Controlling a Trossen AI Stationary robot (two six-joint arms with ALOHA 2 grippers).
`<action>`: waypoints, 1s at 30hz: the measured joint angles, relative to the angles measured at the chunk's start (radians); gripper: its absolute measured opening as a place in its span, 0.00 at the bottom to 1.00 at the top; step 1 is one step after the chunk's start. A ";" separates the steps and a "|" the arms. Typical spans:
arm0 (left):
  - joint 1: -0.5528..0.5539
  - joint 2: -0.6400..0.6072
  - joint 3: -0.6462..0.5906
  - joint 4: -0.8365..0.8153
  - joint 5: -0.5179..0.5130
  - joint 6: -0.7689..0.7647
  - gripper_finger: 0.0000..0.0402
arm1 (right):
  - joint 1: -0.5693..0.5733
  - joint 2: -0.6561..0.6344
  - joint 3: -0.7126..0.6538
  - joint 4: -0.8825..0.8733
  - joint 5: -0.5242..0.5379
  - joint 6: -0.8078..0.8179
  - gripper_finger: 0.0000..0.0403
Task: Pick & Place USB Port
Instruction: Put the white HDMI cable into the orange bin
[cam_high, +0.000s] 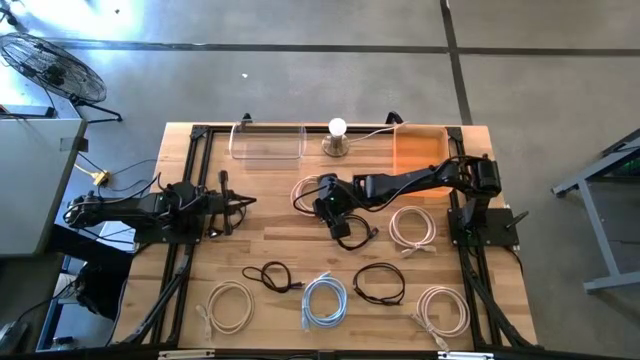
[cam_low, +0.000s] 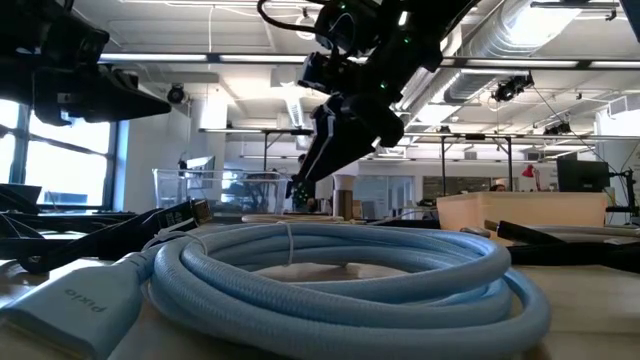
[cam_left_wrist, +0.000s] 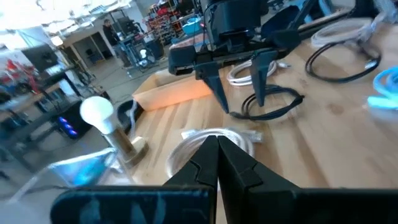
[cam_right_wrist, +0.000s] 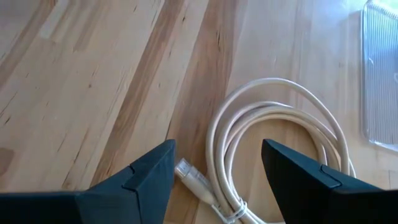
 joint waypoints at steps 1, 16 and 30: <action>0.000 0.000 0.000 0.002 -0.020 0.027 0.00 | 0.000 0.004 0.000 0.002 0.000 0.000 0.58; 0.000 0.000 0.001 -0.004 -0.040 0.029 0.00 | -0.046 0.135 -0.001 0.081 0.000 -0.013 0.58; 0.000 0.000 0.001 -0.003 -0.045 0.038 0.00 | -0.092 0.191 0.000 0.106 -0.104 -0.009 0.25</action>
